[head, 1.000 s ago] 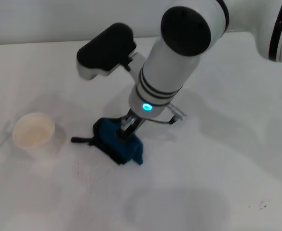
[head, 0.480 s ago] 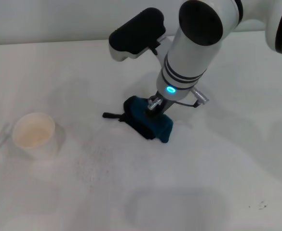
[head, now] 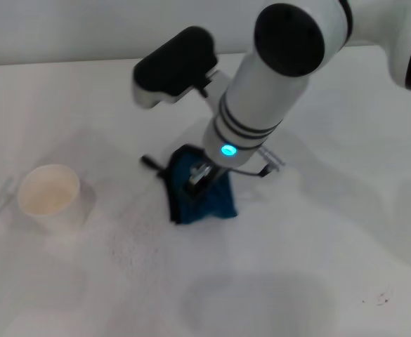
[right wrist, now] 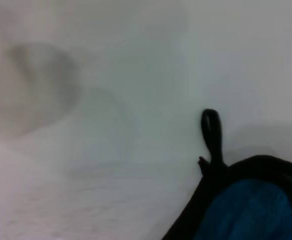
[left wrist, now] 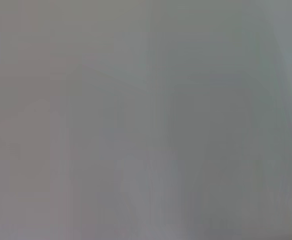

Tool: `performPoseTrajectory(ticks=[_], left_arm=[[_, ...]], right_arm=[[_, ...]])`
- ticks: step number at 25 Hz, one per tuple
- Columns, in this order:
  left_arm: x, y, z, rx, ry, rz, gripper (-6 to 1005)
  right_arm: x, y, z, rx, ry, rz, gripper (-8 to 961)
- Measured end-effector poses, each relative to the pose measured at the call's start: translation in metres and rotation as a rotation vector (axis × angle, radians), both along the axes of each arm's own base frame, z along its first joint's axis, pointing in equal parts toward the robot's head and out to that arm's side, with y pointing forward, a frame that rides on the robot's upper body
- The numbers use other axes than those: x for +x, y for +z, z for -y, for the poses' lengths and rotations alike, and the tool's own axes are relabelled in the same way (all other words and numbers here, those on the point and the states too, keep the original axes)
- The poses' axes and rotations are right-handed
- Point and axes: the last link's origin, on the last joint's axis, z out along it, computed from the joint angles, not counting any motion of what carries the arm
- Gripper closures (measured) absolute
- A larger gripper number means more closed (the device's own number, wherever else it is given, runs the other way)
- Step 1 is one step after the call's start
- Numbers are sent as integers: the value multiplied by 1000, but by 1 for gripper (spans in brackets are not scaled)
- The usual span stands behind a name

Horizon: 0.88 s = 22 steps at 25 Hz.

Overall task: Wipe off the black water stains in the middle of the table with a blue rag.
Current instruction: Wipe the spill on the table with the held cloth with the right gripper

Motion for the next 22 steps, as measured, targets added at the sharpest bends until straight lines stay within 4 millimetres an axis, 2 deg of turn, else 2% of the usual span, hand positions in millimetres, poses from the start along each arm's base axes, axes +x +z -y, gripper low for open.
performPoseTrajectory(ticks=[8,16,22], left_arm=[[1,1,-2,1,-4,-6,118],[2,1,-4,0,-7,-9,119],[2,1,-5,0,-6,-11,119]], right_arm=[[-24,-27,26,-113,58,-57,911],[-42,-45,53,-209,105,-105,911],[-41,-52,72,-287,117,-117,913]])
